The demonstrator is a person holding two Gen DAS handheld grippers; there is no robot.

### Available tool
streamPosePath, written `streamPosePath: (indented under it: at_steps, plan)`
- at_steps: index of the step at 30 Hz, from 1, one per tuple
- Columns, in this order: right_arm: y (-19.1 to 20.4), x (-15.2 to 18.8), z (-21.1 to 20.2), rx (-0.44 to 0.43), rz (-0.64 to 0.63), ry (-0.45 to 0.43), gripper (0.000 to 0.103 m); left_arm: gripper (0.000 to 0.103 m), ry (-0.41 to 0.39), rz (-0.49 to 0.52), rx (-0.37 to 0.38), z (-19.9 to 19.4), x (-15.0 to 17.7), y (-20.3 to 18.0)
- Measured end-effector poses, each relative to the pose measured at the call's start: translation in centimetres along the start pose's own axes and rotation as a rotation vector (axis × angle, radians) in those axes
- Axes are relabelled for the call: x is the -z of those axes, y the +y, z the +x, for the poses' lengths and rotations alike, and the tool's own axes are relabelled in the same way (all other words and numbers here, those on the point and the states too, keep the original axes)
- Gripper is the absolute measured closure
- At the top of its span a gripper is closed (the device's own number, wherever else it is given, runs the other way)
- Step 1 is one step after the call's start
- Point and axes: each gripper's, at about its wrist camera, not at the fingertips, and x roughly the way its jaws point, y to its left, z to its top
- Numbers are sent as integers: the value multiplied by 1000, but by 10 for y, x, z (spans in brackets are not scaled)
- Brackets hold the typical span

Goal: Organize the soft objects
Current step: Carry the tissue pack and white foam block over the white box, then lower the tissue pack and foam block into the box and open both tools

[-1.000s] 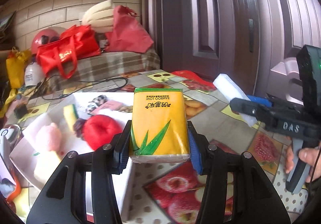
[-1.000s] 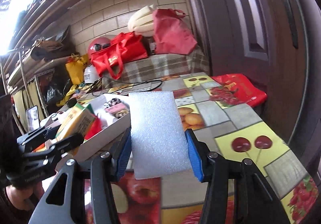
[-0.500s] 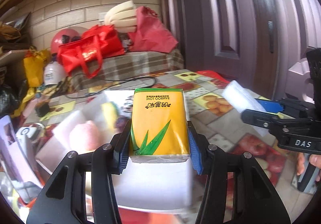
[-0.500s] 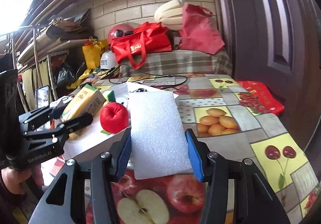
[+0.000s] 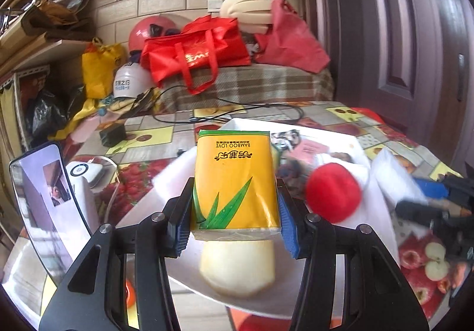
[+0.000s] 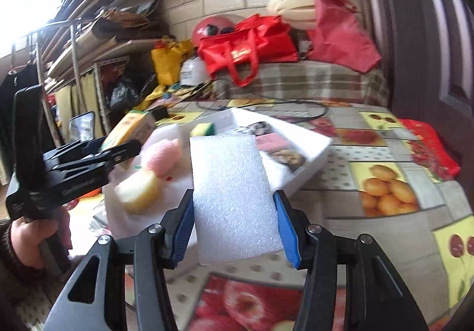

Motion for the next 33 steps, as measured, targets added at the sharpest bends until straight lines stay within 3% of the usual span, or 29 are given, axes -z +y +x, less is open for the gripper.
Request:
streamPosePath:
  at_steps: [4,15,22,29,33]
  plan:
    - [12,-4,22,-97,-12,70,51,53,18,-3,-21,13,-5,3]
    - [37,-9,54,-139,-99,161,51,53,53,-29,-21,29,-10,10]
    - [32,-16,71,-71,-91,180,51,53,56,-28,-24,29,-9,9]
    - [7,-25,80,85,7,160,51,53,56,-29,-26,29,-9,9]
    - [-6,-26,71,53,81,112,51,53,52,-35,-38,36,-14,7]
